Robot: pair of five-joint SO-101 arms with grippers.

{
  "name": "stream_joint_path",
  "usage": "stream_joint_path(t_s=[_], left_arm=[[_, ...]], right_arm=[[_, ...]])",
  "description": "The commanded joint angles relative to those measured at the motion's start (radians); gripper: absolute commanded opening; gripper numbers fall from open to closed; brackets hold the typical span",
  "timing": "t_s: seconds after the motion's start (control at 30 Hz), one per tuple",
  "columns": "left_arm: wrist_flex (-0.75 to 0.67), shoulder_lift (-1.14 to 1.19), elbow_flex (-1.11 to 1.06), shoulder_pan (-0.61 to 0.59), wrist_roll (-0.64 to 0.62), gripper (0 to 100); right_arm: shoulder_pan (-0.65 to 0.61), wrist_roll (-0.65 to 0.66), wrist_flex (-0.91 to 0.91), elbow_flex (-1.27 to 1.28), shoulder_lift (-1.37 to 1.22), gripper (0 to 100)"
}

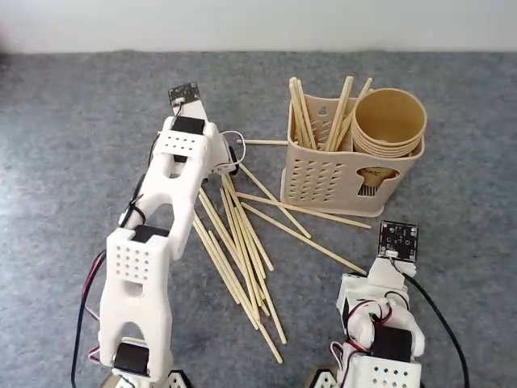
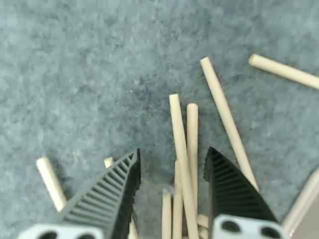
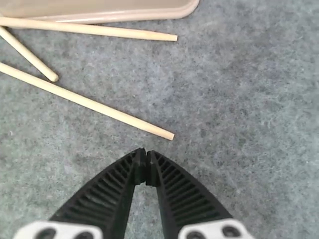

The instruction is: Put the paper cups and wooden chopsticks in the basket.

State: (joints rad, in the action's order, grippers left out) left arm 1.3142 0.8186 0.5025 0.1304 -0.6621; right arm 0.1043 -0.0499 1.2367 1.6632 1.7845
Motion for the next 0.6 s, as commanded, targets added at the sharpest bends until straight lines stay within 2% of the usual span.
stream_joint_path(t_s=[0.0,0.17,0.37,0.57], left_arm=[[0.011,0.012,0.061,0.021,-0.011,19],[0.02,0.014,0.061,0.025,-0.006,1],[0.138,0.008,0.122,0.029,-0.006,1],[0.344,0.008,0.383,0.031,-0.009,1]], right_arm=[[0.012,0.0,-0.021,-0.002,0.002,1.1],[0.012,0.0,-0.021,-0.002,0.002,1.1],[0.012,0.0,-0.021,-0.002,0.002,1.1],[0.012,0.0,-0.021,-0.002,0.002,1.1]])
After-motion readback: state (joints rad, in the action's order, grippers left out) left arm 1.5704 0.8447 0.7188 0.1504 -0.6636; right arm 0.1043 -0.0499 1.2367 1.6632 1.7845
